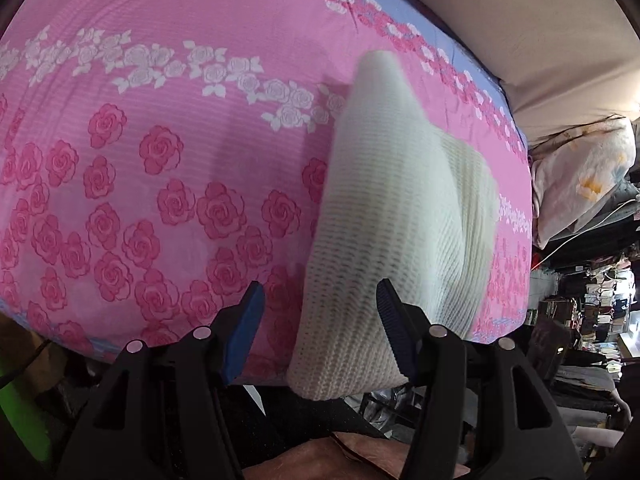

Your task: Fold small clothes

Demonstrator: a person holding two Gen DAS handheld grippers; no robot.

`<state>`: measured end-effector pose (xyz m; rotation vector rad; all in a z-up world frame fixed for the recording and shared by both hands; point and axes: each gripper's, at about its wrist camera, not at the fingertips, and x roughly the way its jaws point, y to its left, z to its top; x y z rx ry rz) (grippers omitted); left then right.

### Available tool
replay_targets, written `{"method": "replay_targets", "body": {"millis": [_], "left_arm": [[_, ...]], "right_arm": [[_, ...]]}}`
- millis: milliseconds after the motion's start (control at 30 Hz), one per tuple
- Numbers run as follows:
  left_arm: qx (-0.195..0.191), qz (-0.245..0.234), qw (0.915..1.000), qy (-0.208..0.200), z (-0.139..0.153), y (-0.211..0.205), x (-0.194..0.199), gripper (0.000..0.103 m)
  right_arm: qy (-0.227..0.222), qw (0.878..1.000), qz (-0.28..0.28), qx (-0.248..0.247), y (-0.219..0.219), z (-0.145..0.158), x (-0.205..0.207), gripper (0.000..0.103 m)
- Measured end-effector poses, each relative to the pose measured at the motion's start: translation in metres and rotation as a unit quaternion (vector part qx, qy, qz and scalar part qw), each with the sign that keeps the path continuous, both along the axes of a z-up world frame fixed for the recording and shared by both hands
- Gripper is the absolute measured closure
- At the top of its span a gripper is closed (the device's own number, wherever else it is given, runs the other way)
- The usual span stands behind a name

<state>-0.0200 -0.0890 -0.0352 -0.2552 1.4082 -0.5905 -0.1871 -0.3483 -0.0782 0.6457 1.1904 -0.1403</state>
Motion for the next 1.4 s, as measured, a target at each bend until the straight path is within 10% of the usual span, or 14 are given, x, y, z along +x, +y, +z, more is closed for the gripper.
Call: {"method": "replay_targets", "body": {"millis": [167, 400, 500, 633, 767, 867, 1100, 1300, 1367, 1400], "left_arm": [[-0.008, 0.015, 0.9995, -0.025, 0.007, -0.003, 0.01, 0.043], [-0.007, 0.007, 0.9994, -0.032, -0.011, -0.046, 0.046, 0.037], [-0.013, -0.007, 0.9998, -0.016, -0.031, -0.065, 0.062, 0.045], [-0.039, -0.022, 0.9989, -0.009, -0.017, -0.064, 0.076, 0.067], [-0.036, -0.045, 0.9969, -0.052, 0.022, -0.056, 0.079, 0.065], [0.023, -0.062, 0.9954, -0.07, 0.0, -0.072, 0.083, 0.058], [0.039, -0.044, 0.9935, -0.097, 0.018, -0.041, 0.043, 0.056], [0.08, -0.09, 0.9913, -0.052, -0.006, -0.033, 0.001, 0.053], [0.084, -0.096, 0.9916, -0.018, -0.023, -0.034, -0.004, 0.054], [0.088, -0.097, 0.9913, -0.01, -0.028, -0.035, -0.004, 0.064]], "right_arm": [[-0.088, 0.996, -0.022, -0.022, -0.005, 0.067, 0.016, 0.054], [-0.078, 0.995, -0.042, -0.035, -0.021, 0.038, 0.075, 0.05], [-0.082, 0.996, -0.039, 0.0, -0.028, 0.015, 0.094, 0.075], [-0.141, 0.989, -0.036, 0.034, -0.021, 0.052, 0.09, 0.083], [-0.166, 0.986, -0.017, -0.018, -0.007, 0.08, 0.092, 0.08], [-0.072, 0.993, 0.0, -0.097, -0.007, 0.028, 0.105, 0.076], [-0.111, 0.992, -0.011, -0.054, 0.003, 0.07, 0.047, 0.064], [-0.044, 0.999, 0.001, -0.003, 0.033, 0.039, 0.007, 0.057], [-0.033, 0.999, 0.0, 0.005, 0.032, 0.027, 0.006, 0.089], [-0.037, 0.999, -0.005, 0.009, 0.03, 0.028, 0.006, 0.089]]}}
